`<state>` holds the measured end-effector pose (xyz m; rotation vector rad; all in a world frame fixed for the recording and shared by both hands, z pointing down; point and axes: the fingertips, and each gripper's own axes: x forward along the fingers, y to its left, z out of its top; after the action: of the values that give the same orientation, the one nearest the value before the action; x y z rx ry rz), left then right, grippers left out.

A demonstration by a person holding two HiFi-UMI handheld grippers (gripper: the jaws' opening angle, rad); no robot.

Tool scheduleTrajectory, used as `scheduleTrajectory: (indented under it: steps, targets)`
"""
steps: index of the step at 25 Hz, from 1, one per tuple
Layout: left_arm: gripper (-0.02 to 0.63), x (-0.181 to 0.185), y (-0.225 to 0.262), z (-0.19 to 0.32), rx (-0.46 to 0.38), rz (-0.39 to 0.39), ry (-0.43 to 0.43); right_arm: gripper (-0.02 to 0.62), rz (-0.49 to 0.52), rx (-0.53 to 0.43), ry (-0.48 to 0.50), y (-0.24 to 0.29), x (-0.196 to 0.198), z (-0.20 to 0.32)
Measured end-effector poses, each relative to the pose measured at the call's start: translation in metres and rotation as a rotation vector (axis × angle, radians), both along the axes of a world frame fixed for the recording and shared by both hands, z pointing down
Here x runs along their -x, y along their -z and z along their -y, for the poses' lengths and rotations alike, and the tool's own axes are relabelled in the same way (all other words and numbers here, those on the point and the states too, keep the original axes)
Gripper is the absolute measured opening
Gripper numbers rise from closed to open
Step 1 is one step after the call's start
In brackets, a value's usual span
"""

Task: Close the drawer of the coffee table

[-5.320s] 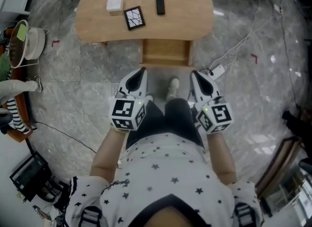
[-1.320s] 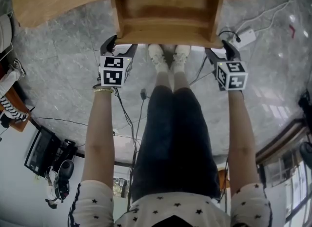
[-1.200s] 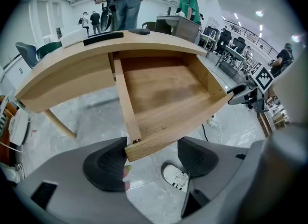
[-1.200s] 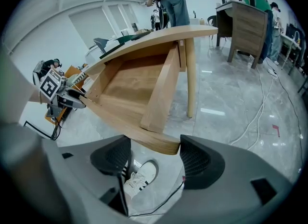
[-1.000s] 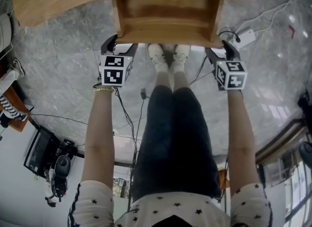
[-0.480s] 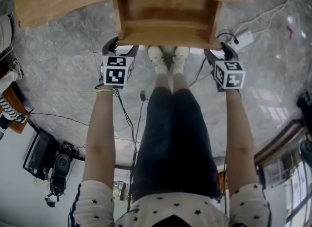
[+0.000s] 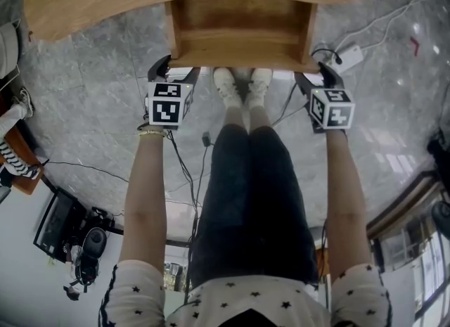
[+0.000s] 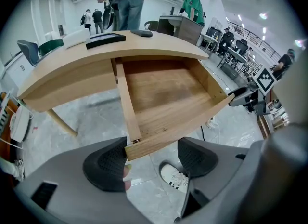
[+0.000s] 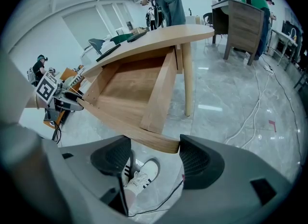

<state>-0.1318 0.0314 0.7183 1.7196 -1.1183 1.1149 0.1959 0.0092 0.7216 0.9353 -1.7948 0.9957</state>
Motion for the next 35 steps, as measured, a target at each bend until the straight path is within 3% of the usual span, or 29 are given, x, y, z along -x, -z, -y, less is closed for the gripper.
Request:
scheduleTrajectory:
  steps: [35]
  targets:
    - [0.324,-0.004,0.018,0.004,0.027,-0.032,0.007,0.310,-0.010,0.033,0.008,0.019,-0.004,0.009]
